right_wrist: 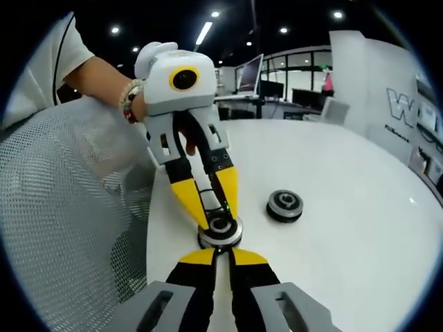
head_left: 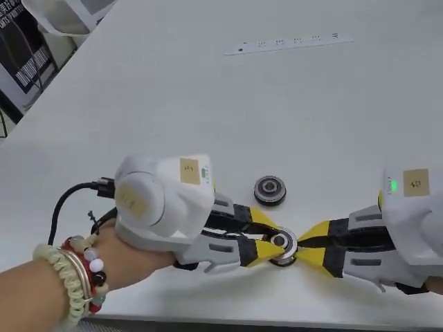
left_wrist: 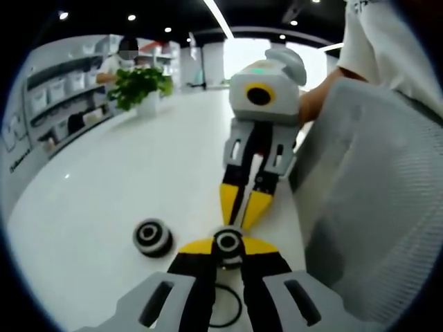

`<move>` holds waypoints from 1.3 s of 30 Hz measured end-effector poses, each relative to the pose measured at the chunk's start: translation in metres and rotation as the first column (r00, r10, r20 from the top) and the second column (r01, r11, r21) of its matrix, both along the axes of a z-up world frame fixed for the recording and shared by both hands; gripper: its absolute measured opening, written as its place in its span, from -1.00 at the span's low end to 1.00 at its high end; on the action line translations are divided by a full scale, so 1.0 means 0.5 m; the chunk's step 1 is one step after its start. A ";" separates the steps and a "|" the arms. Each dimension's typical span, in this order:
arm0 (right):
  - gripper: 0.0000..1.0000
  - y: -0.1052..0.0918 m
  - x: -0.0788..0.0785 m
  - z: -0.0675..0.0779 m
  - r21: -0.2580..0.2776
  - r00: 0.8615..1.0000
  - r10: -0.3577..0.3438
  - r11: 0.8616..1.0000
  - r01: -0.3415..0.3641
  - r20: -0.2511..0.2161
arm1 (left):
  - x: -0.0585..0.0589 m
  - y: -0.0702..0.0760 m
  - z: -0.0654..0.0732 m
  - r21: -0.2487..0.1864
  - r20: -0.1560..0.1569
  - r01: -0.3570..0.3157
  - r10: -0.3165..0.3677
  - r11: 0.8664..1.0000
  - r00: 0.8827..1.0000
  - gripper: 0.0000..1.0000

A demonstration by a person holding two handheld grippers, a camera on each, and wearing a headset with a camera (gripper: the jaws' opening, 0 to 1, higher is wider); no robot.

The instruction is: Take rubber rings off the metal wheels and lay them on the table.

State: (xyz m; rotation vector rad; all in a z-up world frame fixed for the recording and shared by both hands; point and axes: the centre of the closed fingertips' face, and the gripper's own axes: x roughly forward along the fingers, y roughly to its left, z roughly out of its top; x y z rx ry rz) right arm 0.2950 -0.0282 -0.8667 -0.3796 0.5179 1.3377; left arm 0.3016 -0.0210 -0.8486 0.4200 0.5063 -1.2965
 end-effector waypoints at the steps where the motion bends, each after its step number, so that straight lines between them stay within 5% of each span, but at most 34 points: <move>1: -0.94 0.000 0.000 0.000 -0.001 1.000 0.000 1.000 0.000 -0.004 | 0.000 0.000 0.000 0.002 0.003 0.003 -0.003 1.000 1.000 -0.72; 9: -1.00 -0.001 0.008 -0.002 0.012 0.992 -0.083 0.996 0.084 -0.092 | 0.000 -0.002 -0.002 0.006 0.016 0.009 -0.009 1.000 1.000 -0.72; 15: -1.00 -0.004 0.012 -0.004 0.070 0.936 -0.179 0.975 0.209 -0.304 | 0.000 -0.002 -0.003 0.005 0.025 0.013 -0.013 1.000 1.000 -0.72; 18: -1.00 -0.005 0.012 -0.003 0.084 0.916 -0.195 0.968 0.238 -0.350 | 0.000 -0.002 -0.003 0.007 0.031 0.021 -0.021 1.000 0.999 -0.73; 21: -1.00 -0.005 0.011 -0.001 0.107 0.882 -0.213 0.954 0.281 -0.421 | 0.000 -0.003 -0.004 0.008 0.033 0.026 -0.026 1.000 0.999 -0.73; 26: -1.00 -0.010 0.015 -0.002 0.118 0.859 -0.223 0.944 0.308 -0.460 | 0.000 -0.003 -0.004 0.007 0.033 0.028 -0.029 1.000 0.999 -0.73; 39: -1.00 -0.004 0.014 0.021 0.169 0.776 -0.225 0.905 0.390 -0.589 | 0.000 -0.002 -0.004 0.006 0.032 0.016 -0.016 1.000 0.999 -0.73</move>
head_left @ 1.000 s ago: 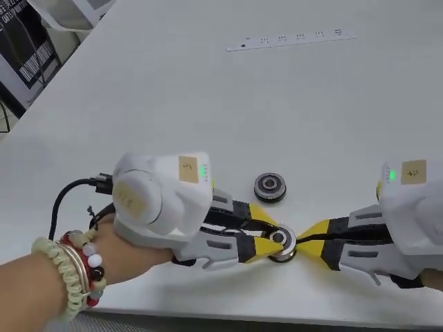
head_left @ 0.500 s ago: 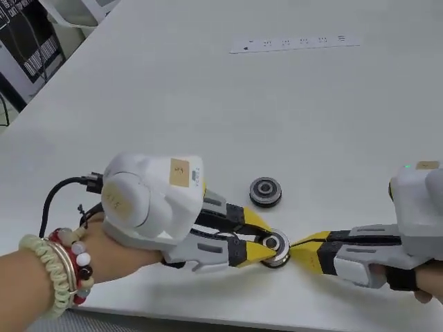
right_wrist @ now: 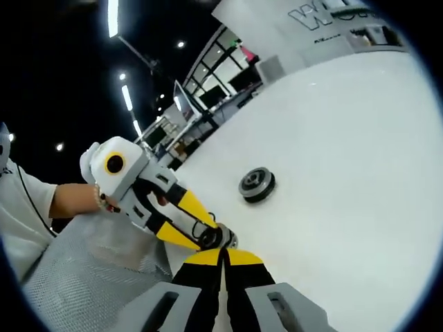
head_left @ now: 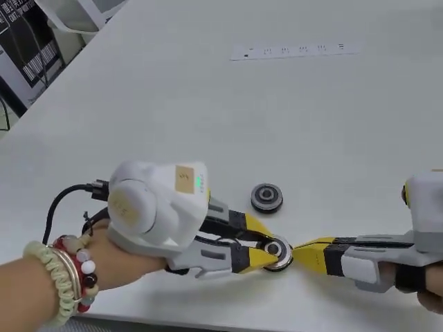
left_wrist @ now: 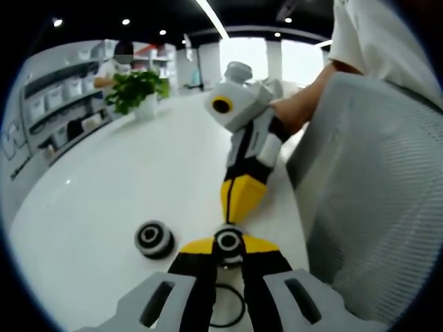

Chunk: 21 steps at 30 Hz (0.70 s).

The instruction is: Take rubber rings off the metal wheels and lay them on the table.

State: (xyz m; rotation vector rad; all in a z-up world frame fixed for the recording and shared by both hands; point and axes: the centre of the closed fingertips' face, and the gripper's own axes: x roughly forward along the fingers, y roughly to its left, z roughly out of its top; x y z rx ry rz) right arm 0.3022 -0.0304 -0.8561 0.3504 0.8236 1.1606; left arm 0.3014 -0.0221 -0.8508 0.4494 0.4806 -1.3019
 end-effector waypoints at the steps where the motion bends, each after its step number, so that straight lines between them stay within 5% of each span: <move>1: -1.00 -0.001 0.002 0.003 0.013 1.000 -0.011 1.000 0.011 -0.020 | 0.000 0.000 0.000 -0.001 -0.001 -0.002 0.002 1.000 1.000 -0.73; 3: -1.00 0.002 -0.001 0.005 0.027 0.998 -0.015 0.999 0.017 -0.059 | 0.000 0.000 0.000 -0.003 -0.001 -0.004 0.004 1.000 1.000 -0.73; 10: -1.00 0.008 -0.004 0.014 0.037 0.996 -0.014 0.999 0.017 -0.085 | 0.001 0.000 0.000 -0.003 -0.002 -0.008 0.008 1.000 1.000 -0.73; 21: -1.00 0.012 -0.003 0.021 0.023 0.997 0.003 1.000 -0.001 -0.072 | 0.001 0.000 0.000 -0.005 0.000 -0.013 0.013 1.000 1.000 -0.74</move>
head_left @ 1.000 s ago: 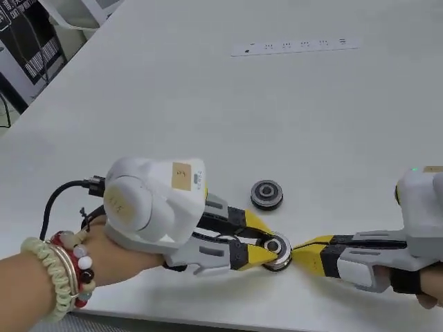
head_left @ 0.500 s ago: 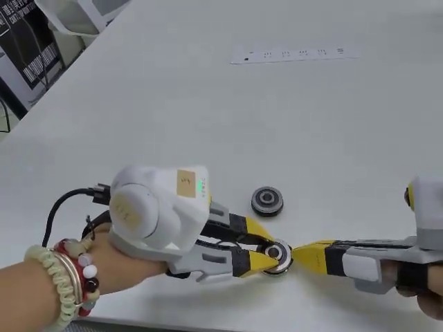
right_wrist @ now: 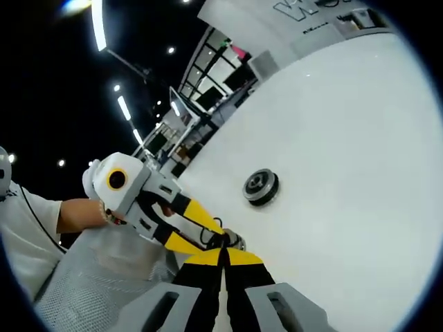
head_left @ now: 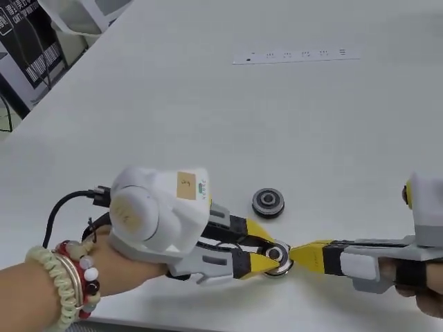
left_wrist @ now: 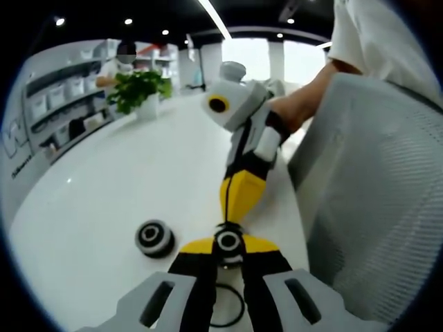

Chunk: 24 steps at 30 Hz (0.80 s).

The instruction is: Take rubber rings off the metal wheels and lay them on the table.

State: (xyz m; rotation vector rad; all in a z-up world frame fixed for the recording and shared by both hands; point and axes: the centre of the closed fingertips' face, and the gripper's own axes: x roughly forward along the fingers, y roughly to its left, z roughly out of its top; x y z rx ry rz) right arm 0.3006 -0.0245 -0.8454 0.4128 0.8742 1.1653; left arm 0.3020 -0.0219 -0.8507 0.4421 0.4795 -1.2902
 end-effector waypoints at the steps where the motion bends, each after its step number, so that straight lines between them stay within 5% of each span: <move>1: -1.00 0.000 0.001 0.000 -0.002 1.000 0.003 1.000 -0.003 0.004 | 0.000 0.000 0.000 -0.001 0.001 0.000 0.000 1.000 1.000 -0.73; 24: -1.00 0.008 -0.003 -0.001 -0.016 0.997 0.052 0.999 -0.052 0.051 | -0.001 0.000 0.000 -0.004 0.002 -0.004 0.004 1.000 1.000 -0.73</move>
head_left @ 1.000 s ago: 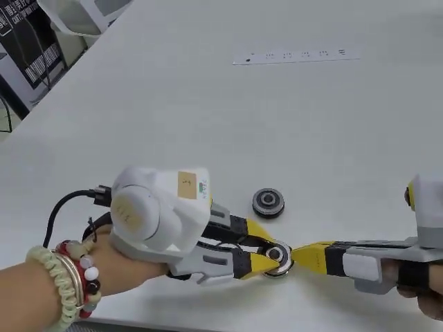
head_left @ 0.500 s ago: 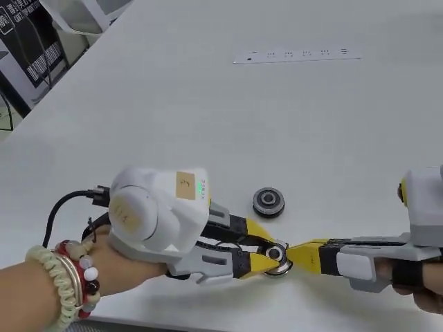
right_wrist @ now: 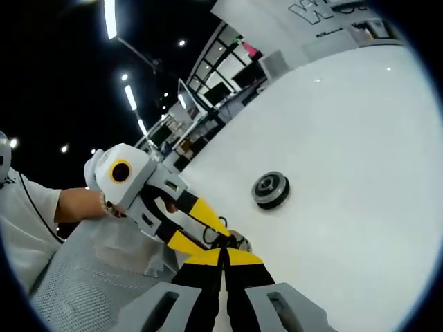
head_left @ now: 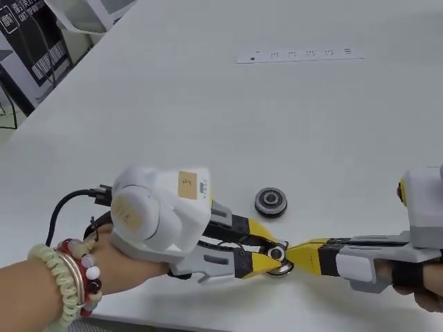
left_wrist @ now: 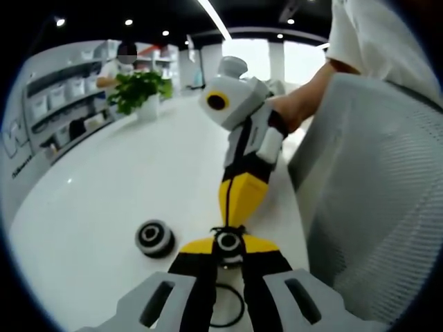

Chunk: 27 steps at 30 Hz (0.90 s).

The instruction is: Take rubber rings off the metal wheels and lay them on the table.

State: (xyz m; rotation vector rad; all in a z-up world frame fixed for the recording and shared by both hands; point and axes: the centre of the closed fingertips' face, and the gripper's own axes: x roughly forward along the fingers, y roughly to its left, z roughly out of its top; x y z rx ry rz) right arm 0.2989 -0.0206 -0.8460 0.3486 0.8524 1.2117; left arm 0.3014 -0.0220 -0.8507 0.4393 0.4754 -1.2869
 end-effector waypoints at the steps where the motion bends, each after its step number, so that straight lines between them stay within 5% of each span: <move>1: -1.00 0.000 0.000 -0.001 0.001 1.000 0.002 1.000 -0.002 0.000 | 0.000 0.000 0.000 0.000 0.000 0.000 0.000 1.000 1.000 -0.73; 27: -1.00 0.010 -0.002 0.003 0.022 0.999 -0.002 1.000 0.001 0.032 | 0.001 0.001 0.000 -0.005 0.002 -0.008 0.008 1.000 1.000 -0.73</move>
